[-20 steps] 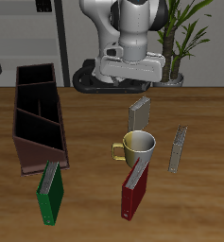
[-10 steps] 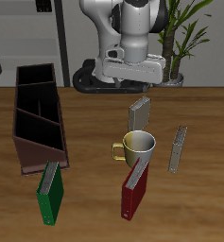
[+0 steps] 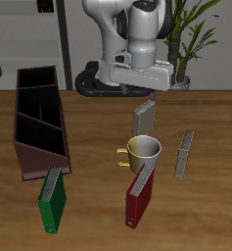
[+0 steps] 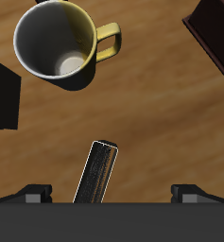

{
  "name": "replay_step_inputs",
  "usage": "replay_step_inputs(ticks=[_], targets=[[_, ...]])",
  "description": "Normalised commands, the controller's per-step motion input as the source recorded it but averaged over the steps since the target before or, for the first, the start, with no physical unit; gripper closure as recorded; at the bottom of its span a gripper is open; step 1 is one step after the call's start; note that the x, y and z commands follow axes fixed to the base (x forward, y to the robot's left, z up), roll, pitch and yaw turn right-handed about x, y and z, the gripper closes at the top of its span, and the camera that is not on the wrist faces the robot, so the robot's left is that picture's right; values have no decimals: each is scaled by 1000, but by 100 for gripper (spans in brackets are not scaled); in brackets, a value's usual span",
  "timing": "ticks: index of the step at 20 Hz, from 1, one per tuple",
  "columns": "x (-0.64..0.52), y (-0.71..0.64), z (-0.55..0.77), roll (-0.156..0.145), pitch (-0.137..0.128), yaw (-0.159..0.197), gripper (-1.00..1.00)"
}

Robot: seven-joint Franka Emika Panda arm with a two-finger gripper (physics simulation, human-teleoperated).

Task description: Place the right yellow book into the right desk caddy's back compartment

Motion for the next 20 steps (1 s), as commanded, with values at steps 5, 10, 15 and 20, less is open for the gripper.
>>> replay_step_inputs(ticks=[5,10,15,20], targets=[[-15,173,-178,-4,-4,-3,-100],[18,107,-172,-5,-12,-7,-100],[1,18,-122,-12,-21,-5,-100],[66,-31,-129,-8,16,-25,-100]])
